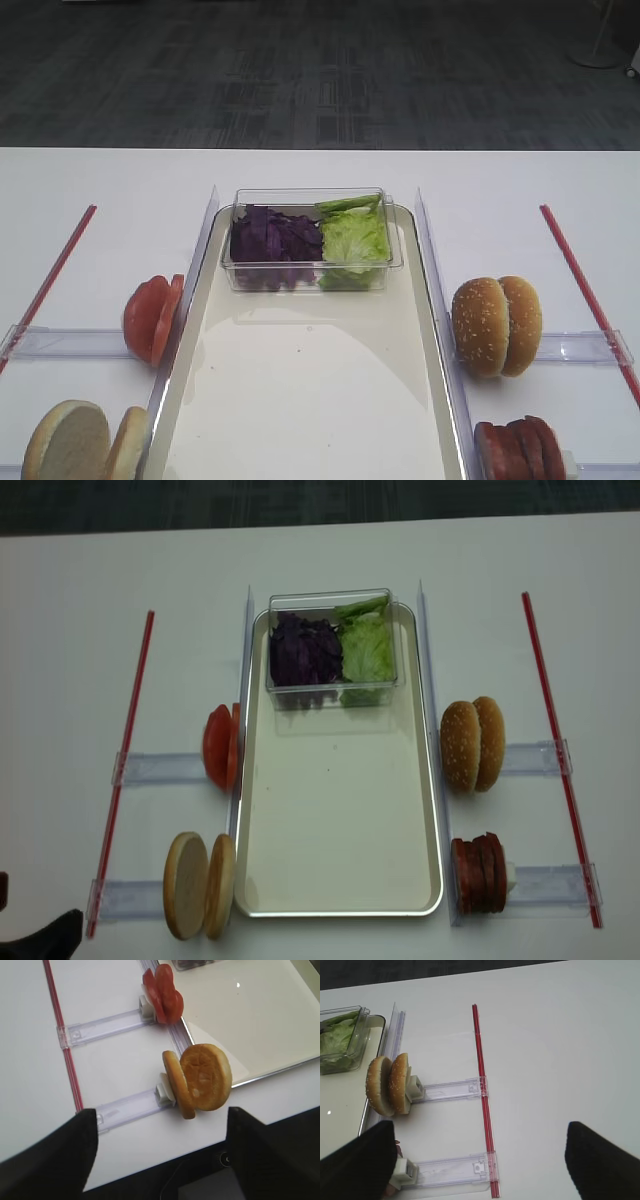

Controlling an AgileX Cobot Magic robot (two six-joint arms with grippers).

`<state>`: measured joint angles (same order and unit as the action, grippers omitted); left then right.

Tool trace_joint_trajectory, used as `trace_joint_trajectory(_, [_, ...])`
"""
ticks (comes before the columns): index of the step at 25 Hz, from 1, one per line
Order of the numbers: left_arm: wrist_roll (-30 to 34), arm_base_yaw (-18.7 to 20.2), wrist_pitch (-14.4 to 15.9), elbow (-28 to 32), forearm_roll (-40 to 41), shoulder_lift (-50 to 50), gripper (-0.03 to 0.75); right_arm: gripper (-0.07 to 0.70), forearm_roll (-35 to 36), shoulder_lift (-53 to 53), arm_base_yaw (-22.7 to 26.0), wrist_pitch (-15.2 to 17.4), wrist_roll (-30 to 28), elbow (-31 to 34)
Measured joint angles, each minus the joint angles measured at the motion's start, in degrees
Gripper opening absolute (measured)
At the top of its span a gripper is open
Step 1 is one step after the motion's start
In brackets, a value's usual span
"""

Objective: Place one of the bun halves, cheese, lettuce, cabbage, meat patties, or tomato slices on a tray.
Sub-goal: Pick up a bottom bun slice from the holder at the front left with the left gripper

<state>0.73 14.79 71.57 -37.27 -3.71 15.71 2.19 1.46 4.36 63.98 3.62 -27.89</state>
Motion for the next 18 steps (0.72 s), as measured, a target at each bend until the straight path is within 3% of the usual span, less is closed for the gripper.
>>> trace_joint_trajectory(18, [-0.4,4.54,0.2,-0.14,-4.87,16.01,0.488,0.692,0.0,0.0,0.0,0.0,-0.1,0.0])
